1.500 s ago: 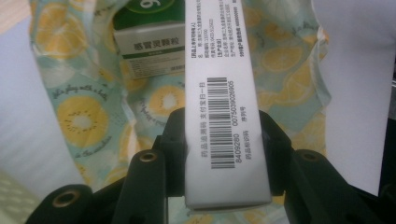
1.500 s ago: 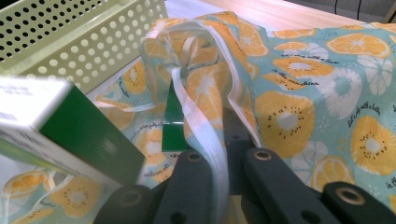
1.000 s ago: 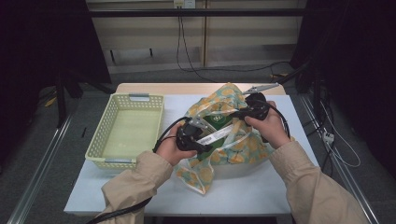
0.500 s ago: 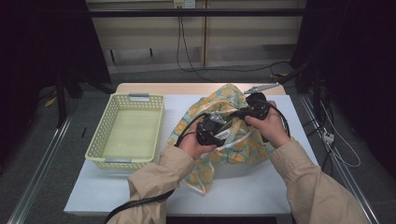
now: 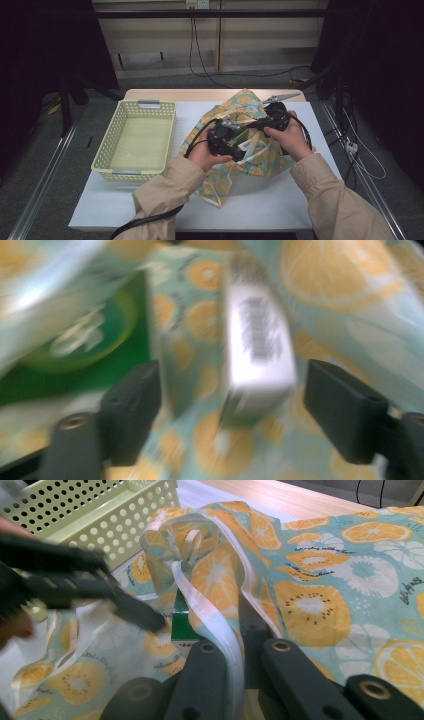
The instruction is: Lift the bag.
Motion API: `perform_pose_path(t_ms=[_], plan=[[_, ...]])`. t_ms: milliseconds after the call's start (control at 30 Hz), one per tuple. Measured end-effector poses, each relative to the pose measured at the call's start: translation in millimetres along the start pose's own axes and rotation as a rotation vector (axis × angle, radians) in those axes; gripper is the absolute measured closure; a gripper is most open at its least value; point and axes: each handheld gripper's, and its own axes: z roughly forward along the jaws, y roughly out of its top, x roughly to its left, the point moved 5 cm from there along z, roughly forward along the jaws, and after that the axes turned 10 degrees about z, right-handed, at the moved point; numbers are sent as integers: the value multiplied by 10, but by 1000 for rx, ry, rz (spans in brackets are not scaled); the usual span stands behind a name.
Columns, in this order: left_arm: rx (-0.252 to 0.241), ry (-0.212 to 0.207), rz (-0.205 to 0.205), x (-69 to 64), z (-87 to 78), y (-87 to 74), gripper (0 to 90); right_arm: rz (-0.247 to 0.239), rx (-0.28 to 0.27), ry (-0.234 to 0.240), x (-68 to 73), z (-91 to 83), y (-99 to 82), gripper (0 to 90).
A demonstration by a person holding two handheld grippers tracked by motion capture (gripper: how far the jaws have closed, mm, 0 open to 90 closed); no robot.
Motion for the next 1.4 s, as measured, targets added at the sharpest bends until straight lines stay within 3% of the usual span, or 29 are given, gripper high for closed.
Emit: perform_pose_path(t_ms=[133,333,533,567,700,733,767,867,967,1033,1067,1167,1200,1233,1267,1400], plan=[[15,28,-34,6,-277,-244,159,0,1,1,2,10,-35,900],[3,25,-61,-75,-443,-559,138,6,1,-18,-59,-20,-55,900],[-9,2,-72,-166,-497,-728,132,11,9,-37,-138,-39,-60,900],[-27,-27,-78,-186,-509,-752,130,11,9,-37,-142,-35,-61,900],[-32,-43,-54,-234,-546,-815,113,18,5,-36,-160,-27,-57,900],[-24,-38,-45,-249,-538,-831,110,20,4,-39,-167,-25,-59,900],[-25,-64,-36,-261,-507,-855,112,21,3,-39,-172,-26,-59,900],[19,-81,-25,-297,-380,-922,121,25,-1,-39,-175,-31,-53,900],[52,-86,4,-313,-269,-964,228,20,-2,-38,-161,-39,-38,900],[45,-93,-22,-331,-201,-976,352,19,-4,-36,-144,-50,-25,900],[84,-99,6,-317,-193,-1004,493,14,-8,-33,-139,-55,-18,900],[117,-80,-27,-273,-160,-1014,809,13,-12,-29,-126,-74,-13,900],[101,-82,-55,-258,-153,-994,887,14,-13,-28,-123,-81,-13,900],[112,-71,-53,-227,-174,-975,899,15,-15,-26,-120,-87,-13,900],[93,-89,-76,-206,-187,-944,900,16,-16,-25,-117,-96,-11,900],[48,-49,-98,-98,-357,-753,900,15,-22,-25,-113,-133,12,900]])
